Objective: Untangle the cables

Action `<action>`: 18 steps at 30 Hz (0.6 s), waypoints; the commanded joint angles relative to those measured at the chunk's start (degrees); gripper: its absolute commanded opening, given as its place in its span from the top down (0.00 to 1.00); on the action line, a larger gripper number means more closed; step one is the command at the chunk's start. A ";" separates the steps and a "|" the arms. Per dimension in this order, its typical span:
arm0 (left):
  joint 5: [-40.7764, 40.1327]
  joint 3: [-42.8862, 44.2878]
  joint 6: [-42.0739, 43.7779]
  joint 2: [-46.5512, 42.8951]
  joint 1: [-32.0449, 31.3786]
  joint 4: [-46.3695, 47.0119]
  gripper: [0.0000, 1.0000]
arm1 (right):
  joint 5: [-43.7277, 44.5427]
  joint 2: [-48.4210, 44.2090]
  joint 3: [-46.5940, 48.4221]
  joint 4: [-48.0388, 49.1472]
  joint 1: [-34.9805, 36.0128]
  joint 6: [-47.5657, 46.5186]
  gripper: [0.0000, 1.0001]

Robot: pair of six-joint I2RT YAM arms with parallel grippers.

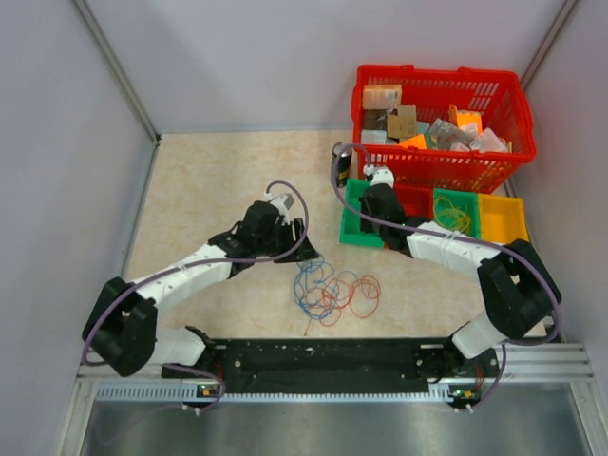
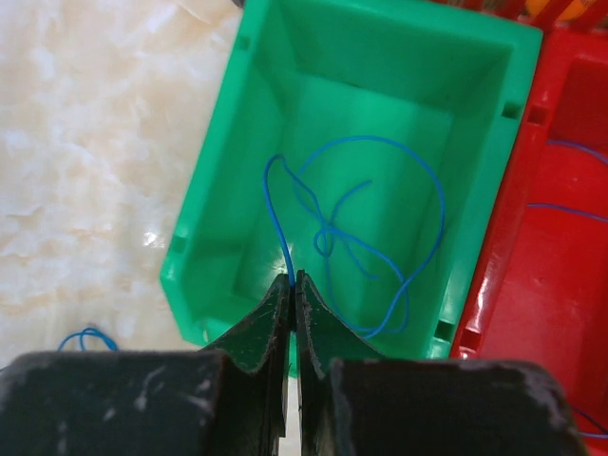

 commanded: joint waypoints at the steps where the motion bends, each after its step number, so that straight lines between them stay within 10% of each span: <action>1: -1.38 4.69 3.08 6.69 -0.20 0.25 0.40 | -2.90 3.60 3.52 1.99 -1.95 0.83 1.00; 10: -2.52 9.18 4.13 13.99 -0.29 1.12 0.52 | -3.44 0.38 9.08 -13.39 -0.30 -4.19 0.36; 18: -5.24 9.63 5.36 10.23 -0.29 -1.60 0.97 | -10.17 -11.77 -1.37 -13.06 10.16 0.72 0.28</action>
